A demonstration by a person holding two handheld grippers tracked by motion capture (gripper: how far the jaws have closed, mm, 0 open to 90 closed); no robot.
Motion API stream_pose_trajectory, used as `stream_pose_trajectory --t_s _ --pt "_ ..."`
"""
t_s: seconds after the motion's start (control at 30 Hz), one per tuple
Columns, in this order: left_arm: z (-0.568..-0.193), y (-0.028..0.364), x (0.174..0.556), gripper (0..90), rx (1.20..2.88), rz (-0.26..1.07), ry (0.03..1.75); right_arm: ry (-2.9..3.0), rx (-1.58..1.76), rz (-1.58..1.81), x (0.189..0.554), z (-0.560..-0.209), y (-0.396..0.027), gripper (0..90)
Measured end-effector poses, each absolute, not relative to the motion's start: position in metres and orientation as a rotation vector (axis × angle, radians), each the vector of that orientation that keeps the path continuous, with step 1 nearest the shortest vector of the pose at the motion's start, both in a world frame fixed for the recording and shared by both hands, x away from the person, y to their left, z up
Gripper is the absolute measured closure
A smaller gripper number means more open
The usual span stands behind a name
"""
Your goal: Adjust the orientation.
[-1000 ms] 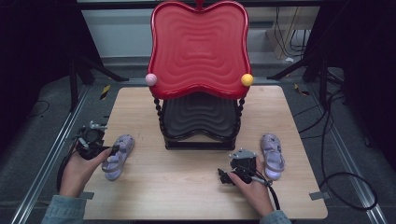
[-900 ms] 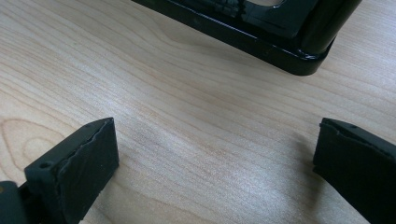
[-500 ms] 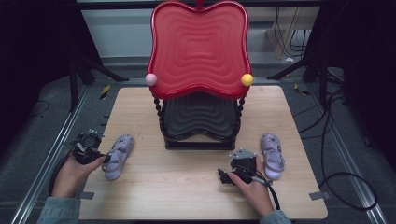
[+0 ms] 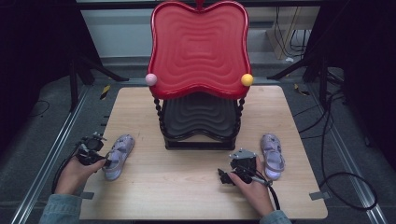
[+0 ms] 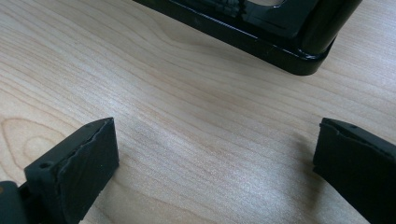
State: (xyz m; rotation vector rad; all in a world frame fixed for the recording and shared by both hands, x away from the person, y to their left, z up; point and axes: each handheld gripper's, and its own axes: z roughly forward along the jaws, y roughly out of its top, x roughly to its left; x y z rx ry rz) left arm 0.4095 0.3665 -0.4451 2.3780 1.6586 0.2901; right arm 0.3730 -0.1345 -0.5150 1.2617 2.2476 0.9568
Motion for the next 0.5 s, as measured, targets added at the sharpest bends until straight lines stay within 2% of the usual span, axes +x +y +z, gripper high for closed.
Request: stream_pose_trajectory --t_s 0.13,0.17,0.2,0.5 --pt "-0.447 0.367 0.41 68.9 2.365 0.256 1.649 2.248 1.262 0.957 0.373 -0.515 -0.134 0.4" --pt "-0.448 0.368 0.411 74.9 2.359 0.245 1.643 2.248 1.261 0.957 0.373 -0.515 -0.134 0.4" --pt "-0.448 0.368 0.412 76.9 2.358 0.245 1.646 2.248 1.261 0.957 0.373 -0.515 -0.134 0.4" --pt "-0.436 0.365 0.404 81.6 2.336 0.262 1.575 2.248 1.261 0.957 0.373 -0.515 -0.134 0.4"
